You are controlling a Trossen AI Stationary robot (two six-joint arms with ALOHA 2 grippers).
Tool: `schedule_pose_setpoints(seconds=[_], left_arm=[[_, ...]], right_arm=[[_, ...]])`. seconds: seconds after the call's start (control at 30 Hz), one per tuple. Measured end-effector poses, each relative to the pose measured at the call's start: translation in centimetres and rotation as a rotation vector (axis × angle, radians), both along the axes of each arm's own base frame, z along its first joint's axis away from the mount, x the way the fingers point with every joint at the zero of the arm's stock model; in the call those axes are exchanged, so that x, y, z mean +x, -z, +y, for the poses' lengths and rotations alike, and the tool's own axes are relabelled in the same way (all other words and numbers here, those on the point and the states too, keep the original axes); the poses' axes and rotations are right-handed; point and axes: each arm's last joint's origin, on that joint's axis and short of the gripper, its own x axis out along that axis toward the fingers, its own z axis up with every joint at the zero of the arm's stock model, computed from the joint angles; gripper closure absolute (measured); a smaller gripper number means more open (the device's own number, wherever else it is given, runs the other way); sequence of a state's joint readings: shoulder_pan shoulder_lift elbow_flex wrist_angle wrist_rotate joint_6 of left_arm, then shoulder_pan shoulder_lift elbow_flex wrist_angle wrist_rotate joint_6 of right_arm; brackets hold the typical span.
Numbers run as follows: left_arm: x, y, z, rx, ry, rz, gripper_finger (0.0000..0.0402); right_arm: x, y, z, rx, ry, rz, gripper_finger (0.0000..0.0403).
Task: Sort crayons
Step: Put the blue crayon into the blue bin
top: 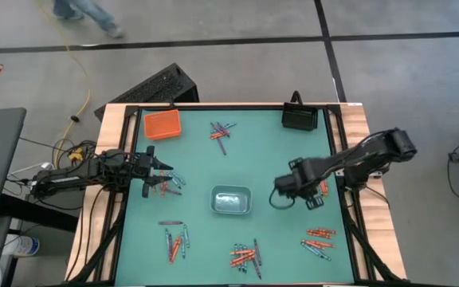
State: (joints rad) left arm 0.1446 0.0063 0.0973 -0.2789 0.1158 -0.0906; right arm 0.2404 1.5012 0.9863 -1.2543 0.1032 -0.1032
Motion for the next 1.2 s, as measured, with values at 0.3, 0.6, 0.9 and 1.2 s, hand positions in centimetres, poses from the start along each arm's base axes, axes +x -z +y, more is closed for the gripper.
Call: schedule_pose_setpoints(seconds=[0.3, 0.6, 0.9, 1.2], left_arm=[[0.0, 0.0, 0.0, 0.0, 0.0, 0.0, 0.0239], [0.0, 0.0, 0.0, 0.0, 0.0, 0.0, 0.0239], [0.0, 0.0, 0.0, 0.0, 0.0, 0.0, 0.0239], [0.0, 0.0, 0.0, 0.0, 0.0, 0.0, 0.0239]], right_arm=[[0.8, 3.5, 2.4, -0.086, -0.155, 0.144, 0.0246], [-0.7, 7.3, 1.9, -0.131, -0.182, 0.349, 0.0246], [-1.8, 8.8, 2.4, -0.168, -0.238, 0.355, 0.0256], [-1.7, 9.0, 2.8, -0.157, -0.249, 0.325, 0.0338]])
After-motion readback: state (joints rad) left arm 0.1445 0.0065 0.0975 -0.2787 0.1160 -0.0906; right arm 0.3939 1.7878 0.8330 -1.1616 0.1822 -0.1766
